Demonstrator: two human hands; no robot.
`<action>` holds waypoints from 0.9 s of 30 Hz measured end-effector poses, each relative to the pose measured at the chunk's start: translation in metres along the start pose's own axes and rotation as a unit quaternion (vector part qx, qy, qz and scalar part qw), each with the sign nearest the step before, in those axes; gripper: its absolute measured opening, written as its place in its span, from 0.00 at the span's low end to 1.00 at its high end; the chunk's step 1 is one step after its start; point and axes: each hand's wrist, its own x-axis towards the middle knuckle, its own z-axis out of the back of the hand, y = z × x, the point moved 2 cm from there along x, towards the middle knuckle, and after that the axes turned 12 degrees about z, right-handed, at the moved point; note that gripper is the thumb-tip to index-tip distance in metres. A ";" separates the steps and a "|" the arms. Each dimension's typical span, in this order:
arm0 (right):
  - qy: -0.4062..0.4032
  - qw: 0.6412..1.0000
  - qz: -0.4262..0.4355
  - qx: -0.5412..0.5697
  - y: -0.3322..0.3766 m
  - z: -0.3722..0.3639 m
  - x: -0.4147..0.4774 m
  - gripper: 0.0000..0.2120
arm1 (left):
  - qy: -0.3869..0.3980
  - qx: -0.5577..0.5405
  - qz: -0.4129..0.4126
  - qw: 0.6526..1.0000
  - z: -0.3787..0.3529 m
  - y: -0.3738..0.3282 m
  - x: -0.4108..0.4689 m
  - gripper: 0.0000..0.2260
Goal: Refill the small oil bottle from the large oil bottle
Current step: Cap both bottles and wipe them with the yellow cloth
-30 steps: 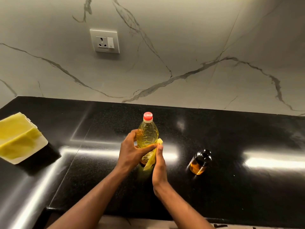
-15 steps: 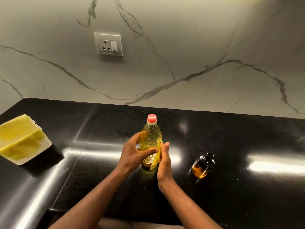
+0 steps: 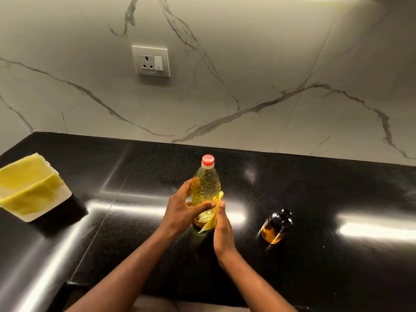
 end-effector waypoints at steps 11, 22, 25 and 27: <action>-0.028 0.999 -0.019 0.008 -0.011 0.003 -0.023 0.37 | -0.080 0.010 0.042 0.996 -0.023 0.001 -0.002 0.40; -0.066 0.987 -0.070 0.131 0.009 0.015 0.045 0.39 | -0.080 0.015 0.040 0.996 -0.019 0.013 0.006 0.43; -0.055 0.987 -0.054 0.142 0.015 0.013 0.039 0.36 | -0.048 -0.021 0.048 0.997 -0.016 0.010 0.003 0.45; -0.053 0.989 -0.035 0.135 0.015 0.007 0.021 0.32 | -0.043 -0.038 0.048 0.997 -0.017 0.008 -0.001 0.37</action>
